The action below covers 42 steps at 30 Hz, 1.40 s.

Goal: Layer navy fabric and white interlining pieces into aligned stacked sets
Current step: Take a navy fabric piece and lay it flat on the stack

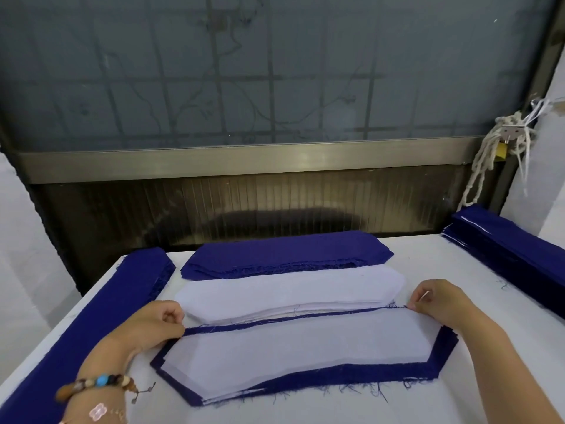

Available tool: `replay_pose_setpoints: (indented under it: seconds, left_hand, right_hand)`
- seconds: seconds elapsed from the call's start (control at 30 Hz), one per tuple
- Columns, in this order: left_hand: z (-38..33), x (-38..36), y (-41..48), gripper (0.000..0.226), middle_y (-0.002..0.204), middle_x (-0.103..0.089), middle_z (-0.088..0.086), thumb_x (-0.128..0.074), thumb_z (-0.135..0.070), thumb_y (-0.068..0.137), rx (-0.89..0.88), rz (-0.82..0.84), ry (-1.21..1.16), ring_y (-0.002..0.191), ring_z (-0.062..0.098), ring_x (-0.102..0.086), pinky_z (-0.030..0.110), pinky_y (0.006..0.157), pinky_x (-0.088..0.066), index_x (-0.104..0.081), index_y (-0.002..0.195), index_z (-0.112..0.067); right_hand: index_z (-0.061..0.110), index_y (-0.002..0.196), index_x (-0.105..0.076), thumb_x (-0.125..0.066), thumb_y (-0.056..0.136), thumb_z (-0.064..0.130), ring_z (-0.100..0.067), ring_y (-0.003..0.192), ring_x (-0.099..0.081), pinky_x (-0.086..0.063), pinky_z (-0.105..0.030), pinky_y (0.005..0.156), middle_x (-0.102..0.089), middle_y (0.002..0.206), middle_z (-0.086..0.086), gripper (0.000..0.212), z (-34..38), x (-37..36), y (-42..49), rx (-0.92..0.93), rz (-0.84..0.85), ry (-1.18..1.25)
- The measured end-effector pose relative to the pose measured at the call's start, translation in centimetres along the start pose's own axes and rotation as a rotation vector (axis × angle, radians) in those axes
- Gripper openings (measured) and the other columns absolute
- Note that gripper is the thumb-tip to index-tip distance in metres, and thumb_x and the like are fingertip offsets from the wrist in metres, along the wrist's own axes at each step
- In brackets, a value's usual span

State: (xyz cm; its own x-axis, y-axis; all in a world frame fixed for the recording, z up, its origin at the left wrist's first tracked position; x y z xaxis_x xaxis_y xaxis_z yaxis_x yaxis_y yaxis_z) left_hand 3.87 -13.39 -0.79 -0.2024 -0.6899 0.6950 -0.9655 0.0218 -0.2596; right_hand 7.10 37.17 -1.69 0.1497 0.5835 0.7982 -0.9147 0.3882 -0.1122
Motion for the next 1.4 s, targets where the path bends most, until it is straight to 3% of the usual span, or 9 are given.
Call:
replay_pose_setpoints:
  seconds: [0.2, 0.33, 0.53, 0.7, 0.83, 0.93, 1.0, 1.2, 1.4]
  left_hand:
    - [-1.2, -1.5, 0.9, 0.013, 0.083, -0.057, 0.005, -0.064, -0.012, 0.086, -0.095, -0.473, -0.134, 0.075, 0.018, -0.054, 0.027, 0.058, -0.039, -0.054, 0.087, -0.020]
    - [-2.3, -2.8, 1.4, 0.021, 0.096, -0.056, 0.000, -0.063, -0.006, 0.086, -0.278, -0.577, -0.093, 0.089, 0.020, -0.053, 0.030, 0.069, -0.043, -0.058, 0.098, -0.022]
    - [-4.0, -4.3, 1.6, 0.045, 0.136, -0.049, -0.005, -0.062, -0.007, 0.089, -0.408, -0.579, 0.117, 0.128, 0.019, -0.040, 0.038, 0.107, -0.035, -0.055, 0.131, -0.025]
    - [-6.2, -4.0, 3.9, 0.052, 0.155, -0.032, -0.007, -0.053, -0.016, 0.097, -0.414, -0.460, 0.139, 0.144, 0.013, -0.025, 0.034, 0.117, -0.027, -0.039, 0.146, -0.025]
    - [-7.8, -4.7, 6.3, 0.040, 0.149, -0.042, -0.007, -0.042, -0.021, 0.102, -0.392, -0.384, 0.237, 0.140, 0.011, -0.033, 0.029, 0.114, -0.028, -0.046, 0.142, -0.022]
    - [-9.0, -5.1, 7.7, 0.024, 0.121, -0.062, -0.003, -0.041, -0.028, 0.102, -0.348, -0.459, 0.373, 0.109, 0.014, -0.057, 0.027, 0.093, -0.045, -0.061, 0.115, -0.023]
    - [-10.0, -4.8, 8.5, 0.018, 0.108, -0.063, -0.002, -0.040, -0.032, 0.102, -0.317, -0.494, 0.519, 0.097, 0.014, -0.059, 0.028, 0.083, -0.047, -0.056, 0.099, -0.022]
    - [-11.5, -5.3, 11.1, 0.027, 0.120, -0.061, -0.004, -0.043, -0.033, 0.101, -0.266, -0.582, 0.575, 0.108, 0.014, -0.058, 0.027, 0.087, -0.049, -0.052, 0.124, -0.022]
    - [-11.8, -6.7, 12.8, 0.027, 0.114, -0.059, -0.003, -0.042, -0.033, 0.102, -0.221, -0.632, 0.655, 0.102, 0.014, -0.058, 0.025, 0.078, -0.049, -0.055, 0.121, -0.021]
  right_hand:
    - [0.009, 0.078, -0.062, -0.046, 0.099, 0.028, -0.026, 0.077, -0.056, -0.046, -0.038, 0.071, -0.064, 0.083, -0.010, 0.034, 0.7, -1.1, 0.2, 0.056, -0.324, 0.070]
    - [0.011, 0.102, -0.061, -0.046, 0.099, 0.021, -0.026, 0.092, -0.051, -0.045, -0.038, 0.083, -0.061, 0.103, -0.009, 0.019, 1.4, -2.4, 0.1, 0.236, -0.522, -0.075]
    - [0.033, 0.138, -0.042, -0.044, 0.100, 0.027, -0.014, 0.130, -0.034, -0.028, -0.031, 0.105, -0.042, 0.142, 0.009, 0.039, 3.8, -3.9, -0.3, 0.440, -0.372, -0.252]
    - [0.037, 0.148, -0.027, -0.036, 0.103, 0.025, -0.007, 0.140, -0.023, -0.018, -0.027, 0.112, -0.027, 0.153, 0.015, 0.047, 7.1, -5.1, 1.3, 0.544, -0.222, -0.307]
    - [0.029, 0.148, -0.032, -0.034, 0.104, 0.023, -0.012, 0.136, -0.034, -0.027, -0.028, 0.110, -0.039, 0.148, 0.008, 0.044, 9.9, -5.8, 3.3, 0.538, -0.149, -0.361]
    - [0.022, 0.144, -0.040, -0.039, 0.101, 0.011, -0.017, 0.126, -0.047, -0.038, -0.026, 0.104, -0.048, 0.140, 0.000, 0.044, 11.6, -6.3, 5.1, 0.500, -0.144, -0.409]
    - [0.020, 0.142, -0.042, -0.041, 0.100, 0.010, -0.020, 0.120, -0.052, -0.043, -0.027, 0.100, -0.051, 0.136, -0.003, 0.043, 12.8, -6.3, 6.3, 0.455, -0.134, -0.418]
    - [0.023, 0.136, -0.048, -0.043, 0.101, 0.025, -0.019, 0.101, -0.062, -0.050, -0.027, 0.085, -0.065, 0.116, -0.005, 0.036, 13.5, -5.6, 9.0, 0.346, -0.135, -0.299]
    - [0.026, 0.133, -0.048, -0.049, 0.098, 0.038, -0.017, 0.101, -0.062, -0.050, -0.027, 0.083, -0.065, 0.116, -0.002, 0.038, 13.3, -6.4, 9.5, 0.346, -0.143, -0.341]
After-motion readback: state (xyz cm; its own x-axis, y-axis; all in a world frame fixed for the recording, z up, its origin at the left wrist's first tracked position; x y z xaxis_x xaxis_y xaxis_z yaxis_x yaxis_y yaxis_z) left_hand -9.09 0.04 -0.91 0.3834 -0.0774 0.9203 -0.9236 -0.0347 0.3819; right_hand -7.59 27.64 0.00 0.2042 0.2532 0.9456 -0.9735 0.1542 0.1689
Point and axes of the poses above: each hand's wrist, its own y-axis towards the middle knuckle, its own x-axis out of the back of the hand, z = x × y, the point moved 1 cm from there along y, towards the middle knuckle
